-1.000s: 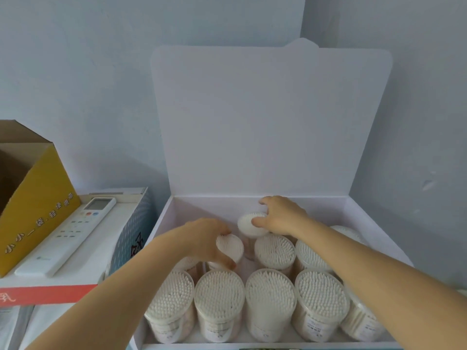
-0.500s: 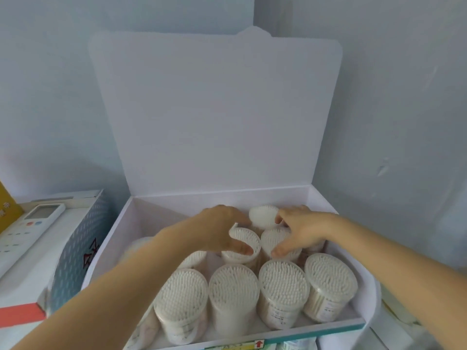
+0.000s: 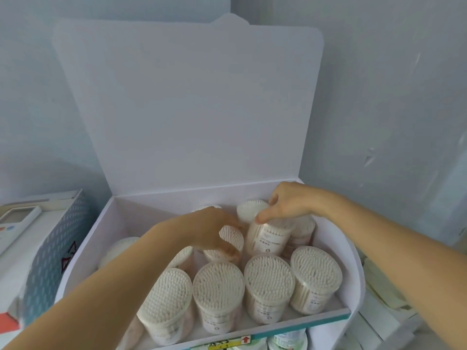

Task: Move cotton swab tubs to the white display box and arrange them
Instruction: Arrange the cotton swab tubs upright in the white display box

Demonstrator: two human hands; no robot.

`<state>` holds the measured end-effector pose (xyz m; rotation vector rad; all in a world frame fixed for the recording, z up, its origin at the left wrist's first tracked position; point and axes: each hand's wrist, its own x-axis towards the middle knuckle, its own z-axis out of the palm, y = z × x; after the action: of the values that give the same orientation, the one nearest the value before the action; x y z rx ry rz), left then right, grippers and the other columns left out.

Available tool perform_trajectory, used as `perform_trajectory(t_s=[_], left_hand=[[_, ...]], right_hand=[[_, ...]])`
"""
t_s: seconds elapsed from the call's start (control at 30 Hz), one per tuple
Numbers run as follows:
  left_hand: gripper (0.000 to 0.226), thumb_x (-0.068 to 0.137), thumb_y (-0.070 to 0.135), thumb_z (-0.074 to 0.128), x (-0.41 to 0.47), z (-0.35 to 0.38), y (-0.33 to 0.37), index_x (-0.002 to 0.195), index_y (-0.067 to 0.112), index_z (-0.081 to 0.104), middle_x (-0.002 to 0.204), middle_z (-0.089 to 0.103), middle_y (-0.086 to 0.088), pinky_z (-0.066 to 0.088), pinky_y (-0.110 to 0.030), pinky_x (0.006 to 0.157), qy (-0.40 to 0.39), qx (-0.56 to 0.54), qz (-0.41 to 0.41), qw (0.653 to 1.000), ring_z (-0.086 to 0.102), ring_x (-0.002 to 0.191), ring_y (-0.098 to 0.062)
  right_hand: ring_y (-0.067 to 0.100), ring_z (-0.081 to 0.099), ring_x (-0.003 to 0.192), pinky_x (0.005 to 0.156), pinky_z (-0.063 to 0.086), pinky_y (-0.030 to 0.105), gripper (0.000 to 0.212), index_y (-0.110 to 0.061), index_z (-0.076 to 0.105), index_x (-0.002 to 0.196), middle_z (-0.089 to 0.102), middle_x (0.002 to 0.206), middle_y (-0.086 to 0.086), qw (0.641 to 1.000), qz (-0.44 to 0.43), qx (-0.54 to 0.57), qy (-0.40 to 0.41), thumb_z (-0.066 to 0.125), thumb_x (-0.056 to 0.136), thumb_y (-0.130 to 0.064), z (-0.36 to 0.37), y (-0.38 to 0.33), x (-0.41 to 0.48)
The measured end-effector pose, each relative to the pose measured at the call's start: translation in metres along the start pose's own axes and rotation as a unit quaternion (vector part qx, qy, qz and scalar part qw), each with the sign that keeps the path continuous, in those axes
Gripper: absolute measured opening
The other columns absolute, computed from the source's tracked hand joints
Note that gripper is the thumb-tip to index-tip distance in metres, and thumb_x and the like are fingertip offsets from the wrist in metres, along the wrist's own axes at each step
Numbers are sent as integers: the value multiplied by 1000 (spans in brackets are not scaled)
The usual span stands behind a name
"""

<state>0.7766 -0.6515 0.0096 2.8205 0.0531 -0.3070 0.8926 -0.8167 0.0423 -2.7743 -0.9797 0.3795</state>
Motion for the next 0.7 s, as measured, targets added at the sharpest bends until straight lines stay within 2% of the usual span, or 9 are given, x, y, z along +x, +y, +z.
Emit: perform_trajectory(t_s=[0.1, 0.23, 0.37, 0.47, 0.53, 0.6, 0.7], left_hand=[[63, 78, 43, 70, 0, -1, -3, 135, 34, 45, 141, 45, 12, 29, -22, 99, 31, -5, 3, 999, 40, 130, -10], [55, 84, 42, 64, 1, -3, -6, 136, 30, 48, 142, 46, 12, 27, -21, 101, 50, 10, 13, 999, 39, 130, -9], [51, 88, 40, 60, 6, -1, -9, 136, 29, 46, 140, 47, 8, 31, -25, 103, 63, 27, 11, 998, 41, 128, -12], [50, 89, 39, 58, 8, -1, -7, 136, 29, 45, 141, 46, 7, 30, -27, 104, 65, 30, 9, 997, 40, 128, -13], [49, 90, 39, 56, 8, -2, -7, 137, 27, 45, 142, 45, 6, 29, -27, 104, 63, 33, 10, 997, 39, 129, -14], [48, 91, 38, 56, 8, -3, -6, 136, 27, 47, 141, 46, 7, 29, -26, 103, 62, 28, 10, 998, 40, 128, -13], [44, 91, 36, 56, 8, -2, -5, 134, 28, 49, 139, 49, 8, 31, -26, 103, 57, 21, 13, 998, 42, 127, -13]], right_hand=[[17, 62, 93, 84, 53, 35, 65, -17, 69, 94, 67, 100, -1, 1000, 11, -9, -15, 68, 56, -69, -3, -3, 2], [20, 60, 92, 71, 48, 29, 61, -14, 65, 94, 65, 100, 2, 998, 5, -57, -9, 64, 65, -68, -3, -14, -5], [24, 58, 107, 84, 50, 34, 70, -18, 57, 123, 60, 121, 3, 992, -30, -121, -8, 66, 68, -60, 26, -24, -16], [24, 52, 118, 93, 46, 36, 82, -20, 47, 135, 53, 134, 3, 991, -46, -118, -36, 66, 70, -66, 25, -16, -15], [24, 50, 121, 97, 44, 37, 78, -19, 48, 134, 50, 135, 4, 992, -35, -122, -11, 59, 74, -68, 7, -4, -10], [24, 47, 123, 98, 42, 35, 67, -19, 46, 136, 49, 137, 4, 987, -25, -157, 4, 57, 83, -59, -10, 11, -5], [22, 42, 131, 105, 38, 33, 60, -19, 38, 144, 42, 147, 2, 976, -16, -201, -81, 55, 90, -40, -9, 23, -1]])
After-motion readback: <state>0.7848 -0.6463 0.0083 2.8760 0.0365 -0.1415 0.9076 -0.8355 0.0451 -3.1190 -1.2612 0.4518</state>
